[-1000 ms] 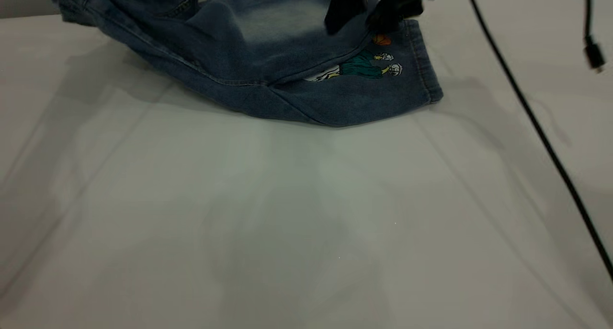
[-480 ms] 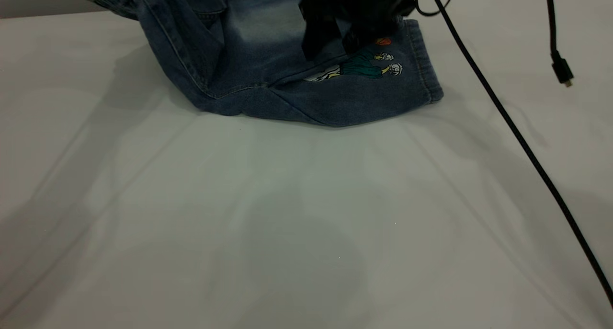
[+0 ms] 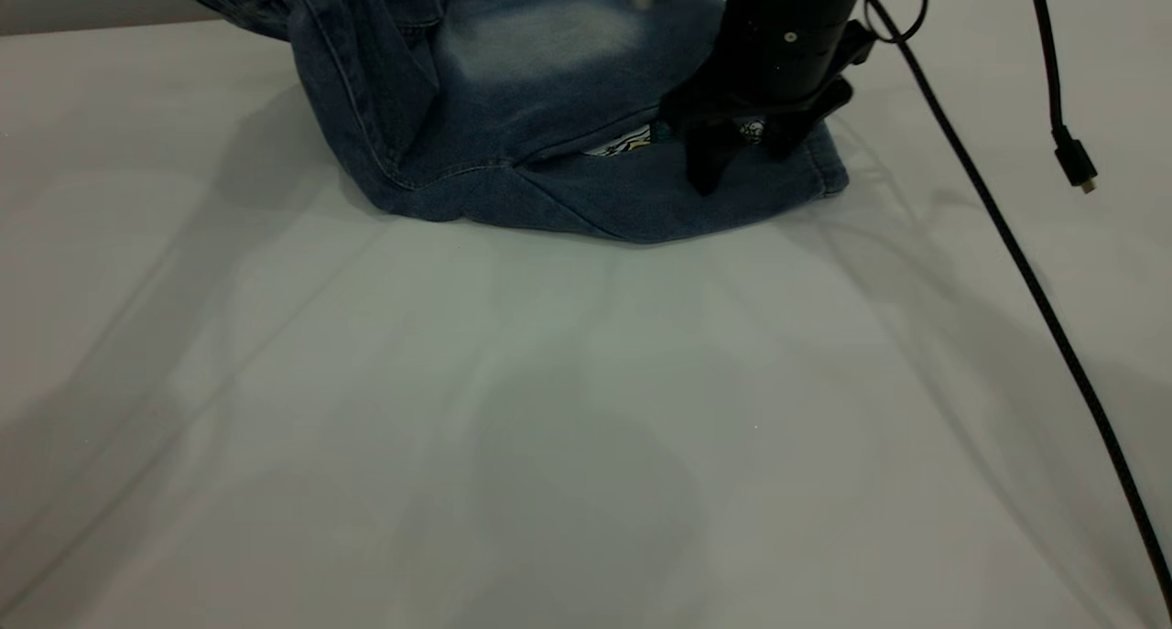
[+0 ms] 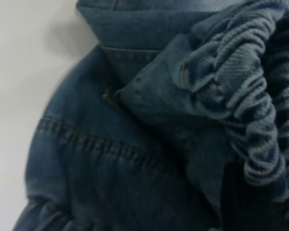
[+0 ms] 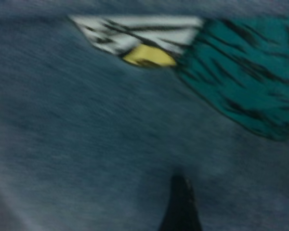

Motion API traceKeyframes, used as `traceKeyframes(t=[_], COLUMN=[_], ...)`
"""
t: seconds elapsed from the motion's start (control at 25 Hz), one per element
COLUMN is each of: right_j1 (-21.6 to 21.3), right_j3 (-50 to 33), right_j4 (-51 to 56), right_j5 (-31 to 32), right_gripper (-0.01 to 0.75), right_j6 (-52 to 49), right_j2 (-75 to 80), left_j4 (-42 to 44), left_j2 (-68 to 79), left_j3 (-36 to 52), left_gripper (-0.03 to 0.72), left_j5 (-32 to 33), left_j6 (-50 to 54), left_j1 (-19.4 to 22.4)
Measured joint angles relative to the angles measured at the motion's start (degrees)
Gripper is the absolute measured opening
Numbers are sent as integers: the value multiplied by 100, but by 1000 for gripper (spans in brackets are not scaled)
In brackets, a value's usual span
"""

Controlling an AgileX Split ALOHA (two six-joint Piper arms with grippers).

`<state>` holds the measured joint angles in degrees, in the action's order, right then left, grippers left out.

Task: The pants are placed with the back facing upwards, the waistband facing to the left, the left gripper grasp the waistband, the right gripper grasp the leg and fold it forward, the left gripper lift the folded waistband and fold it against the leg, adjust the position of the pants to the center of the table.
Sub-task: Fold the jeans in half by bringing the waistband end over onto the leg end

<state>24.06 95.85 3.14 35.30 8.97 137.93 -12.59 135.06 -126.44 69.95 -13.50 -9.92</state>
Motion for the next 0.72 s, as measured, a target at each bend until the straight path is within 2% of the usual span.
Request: traceKeyframes(t=[0.36, 0.56, 0.72], right_j1=[116, 118, 117], right_j3=[11, 14, 259], right_j4=[-148, -15, 65], right_j5=[-48, -8, 556], right_gripper=[477, 477, 477], right_j6=[-68, -73, -99], right_j2=[147, 104, -74], left_j4=[-1258, -1636, -1636], left_j2=[0, 0, 0], left_j3=[0, 0, 0], left_gripper=[139, 139, 139], left_j5=[-1, -5, -7], left_j6=[-628, -753, -774], left_j1=[0, -5, -5])
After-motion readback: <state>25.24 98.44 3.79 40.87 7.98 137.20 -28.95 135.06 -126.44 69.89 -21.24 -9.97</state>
